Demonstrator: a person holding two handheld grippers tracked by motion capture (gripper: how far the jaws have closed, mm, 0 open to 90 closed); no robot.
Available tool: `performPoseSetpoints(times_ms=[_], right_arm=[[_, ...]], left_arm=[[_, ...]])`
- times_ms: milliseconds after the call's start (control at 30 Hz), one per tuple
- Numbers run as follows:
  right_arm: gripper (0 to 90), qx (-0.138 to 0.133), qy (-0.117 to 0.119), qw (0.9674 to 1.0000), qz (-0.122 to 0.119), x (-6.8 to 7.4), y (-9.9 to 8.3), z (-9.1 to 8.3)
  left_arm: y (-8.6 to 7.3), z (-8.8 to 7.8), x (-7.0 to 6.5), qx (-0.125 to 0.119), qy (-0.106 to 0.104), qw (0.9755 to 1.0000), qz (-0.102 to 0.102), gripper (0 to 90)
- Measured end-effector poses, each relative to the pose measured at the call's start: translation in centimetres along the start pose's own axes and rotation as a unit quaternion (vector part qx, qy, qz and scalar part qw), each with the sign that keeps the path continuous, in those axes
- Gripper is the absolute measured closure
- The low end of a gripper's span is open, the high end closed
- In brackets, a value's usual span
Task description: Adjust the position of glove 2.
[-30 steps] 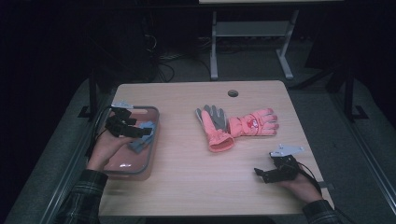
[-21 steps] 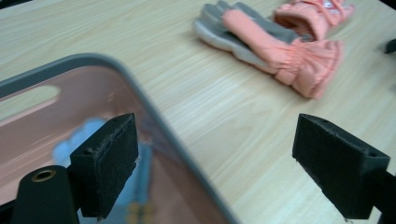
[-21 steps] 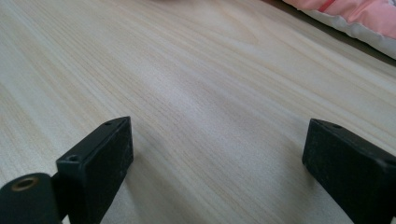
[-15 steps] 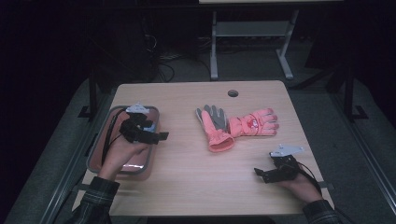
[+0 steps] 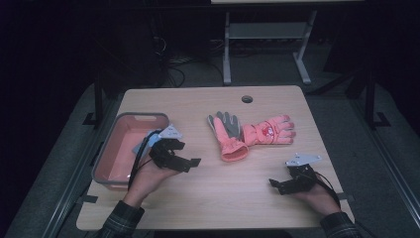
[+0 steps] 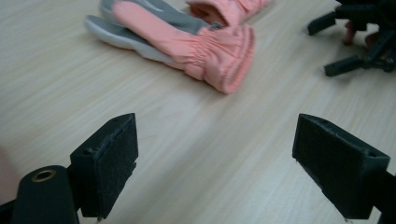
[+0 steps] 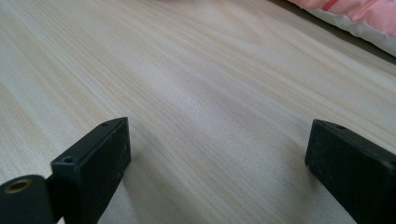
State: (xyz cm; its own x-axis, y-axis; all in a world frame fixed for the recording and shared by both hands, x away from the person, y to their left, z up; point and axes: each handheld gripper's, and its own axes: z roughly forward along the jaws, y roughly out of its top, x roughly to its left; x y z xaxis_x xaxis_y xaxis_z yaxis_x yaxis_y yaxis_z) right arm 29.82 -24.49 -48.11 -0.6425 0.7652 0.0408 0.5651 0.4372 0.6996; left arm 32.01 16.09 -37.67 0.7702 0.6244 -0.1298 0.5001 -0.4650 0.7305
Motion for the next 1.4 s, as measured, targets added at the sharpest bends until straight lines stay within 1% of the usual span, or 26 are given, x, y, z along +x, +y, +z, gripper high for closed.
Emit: performPoseSetpoints(times_ms=[33, 67, 100, 200, 233, 267, 300, 333, 367, 433, 467, 500, 567, 633, 700, 733, 767, 800, 833, 900, 967, 1033, 1067, 1100, 1300, 1400], right_arm=[[7.1, 0.001, 0.000, 1.0000, -0.004, 0.0, 0.1, 0.0], [9.1, 0.004, 0.001, 1.0000, -0.001, 0.1, 0.1, 0.0], [13.9, 0.007, 0.001, 1.0000, -0.006, 0.2, 0.2, -0.2], [17.2, 0.009, 0.005, 0.9999, -0.003, 0.4, 0.5, -0.4], [19.9, 0.008, 0.006, 0.9999, -0.002, 0.4, 0.6, -0.4], [21.3, 0.007, 0.006, 0.9999, -0.008, 0.4, 0.7, -0.5], [24.3, 0.008, 0.008, 0.9999, 0.001, 0.5, 0.8, -0.5], [27.4, 0.006, 0.012, 0.9999, 0.001, 0.4, 0.9, -0.6], [32.2, 0.005, 0.018, 0.9997, 0.013, 0.5, 1.2, -0.7], [42.0, -0.001, 0.034, 0.9993, 0.016, 0.5, 1.6, -0.9], [46.6, -0.004, 0.034, 0.9992, 0.018, 0.5, 1.8, -1.0], [51.1, -0.007, 0.040, 0.9990, 0.021, 0.6, 2.1, -1.0], [59.4, -0.009, 0.043, 0.9989, 0.019, 0.6, 2.5, -1.1], [67.0, -0.011, 0.052, 0.9983, 0.021, 0.7, 3.2, -1.0], [74.8, -0.010, 0.056, 0.9981, 0.021, 0.8, 3.9, -0.9], [78.5, -0.010, 0.061, 0.9978, 0.023, 0.8, 4.3, -0.8], [82.3, -0.015, 0.066, 0.9976, 0.017, 0.7, 4.6, -0.8], [85.8, -0.016, 0.073, 0.9970, 0.021, 0.9, 5.0, -0.7], [88.8, -0.018, 0.080, 0.9964, 0.019, 0.9, 5.3, -0.7], [89.8, -0.023, 0.091, 0.9955, 0.017, 1.0, 6.1, -0.5], [89.9, -0.025, 0.098, 0.9949, 0.007, 1.1, 7.0, -0.3], [90.0, -0.025, 0.103, 0.9943, -0.002, 1.4, 7.9, 0.0], [89.9, -0.025, 0.105, 0.9941, -0.004, 1.5, 8.4, 0.2], [89.9, -0.030, 0.107, 0.9937, -0.005, 1.6, 9.0, 0.3], [90.0, -0.043, 0.108, 0.9930, -0.021, 1.7, 11.5, 1.4], [89.9, -0.037, 0.106, 0.9933, -0.027, 2.0, 12.7, 2.4]], left_arm=[[-0.2, 0.2, -0.3, -0.001, -0.003, 1.0000, 0.000, 13.7], [-0.5, 0.5, -0.7, 0.000, -0.005, 1.0000, 0.006, 13.7], [-0.7, 0.9, -1.1, 0.001, -0.007, 0.9999, 0.008, 13.7], [-1.6, 1.8, -2.0, 0.008, -0.012, 0.9997, 0.020, 13.6], [-1.8, 2.0, -2.1, 0.010, -0.012, 0.9996, 0.024, 13.6], [-2.1, 2.3, -2.3, 0.012, -0.011, 0.9995, 0.026, 13.6], [-2.3, 2.5, -2.3, 0.011, -0.012, 0.9995, 0.025, 13.6], [-2.7, 2.7, -2.4, 0.014, -0.012, 0.9995, 0.025, 13.6], [-3.0, 2.9, -2.4, 0.015, -0.010, 0.9995, 0.026, 13.6], [-3.6, 3.3, -2.5, 0.011, -0.002, 0.9995, 0.030, 13.6], [-4.2, 3.4, -2.6, 0.008, 0.008, 0.9992, 0.038, 13.9], [-4.6, 3.7, -2.7, 0.014, 0.010, 0.9991, 0.038, 14.0], [-5.3, 4.1, -2.7, 0.025, 0.002, 0.9991, 0.035, 14.0], [-5.9, 4.4, -2.7, 0.031, 0.004, 0.9989, 0.035, 13.9], [-6.4, 4.5, -2.8, 0.026, 0.010, 0.9989, 0.036, 14.0], [-6.6, 4.6, -2.7, 0.027, 0.015, 0.9985, 0.045, 13.9], [-6.7, 4.7, -2.7, 0.026, 0.020, 0.9983, 0.049, 13.9], [-6.9, 4.8, -2.6, 0.025, 0.026, 0.9980, 0.052, 13.9], [-7.1, 4.9, -2.6, 0.027, 0.027, 0.9980, 0.050, 13.9], [-7.4, 5.1, -2.4, 0.028, 0.024, 0.9983, 0.045, 13.9], [-7.8, 5.4, -2.3, 0.034, 0.021, 0.9981, 0.046, 13.9], [-8.0, 5.5, -2.2, 0.040, 0.019, 0.9976, 0.052, 13.7], [-8.1, 5.5, -2.2, 0.046, 0.025, 0.9967, 0.062, 13.6], [-8.2, 5.5, -2.2, 0.049, 0.028, 0.9963, 0.065, 13.5], [-9.1, 5.3, -2.2, 0.020, 0.024, 0.9969, 0.073, 12.6], [-9.3, 5.2, -2.2, 0.017, 0.017, 0.9969, 0.075, 12.7]])
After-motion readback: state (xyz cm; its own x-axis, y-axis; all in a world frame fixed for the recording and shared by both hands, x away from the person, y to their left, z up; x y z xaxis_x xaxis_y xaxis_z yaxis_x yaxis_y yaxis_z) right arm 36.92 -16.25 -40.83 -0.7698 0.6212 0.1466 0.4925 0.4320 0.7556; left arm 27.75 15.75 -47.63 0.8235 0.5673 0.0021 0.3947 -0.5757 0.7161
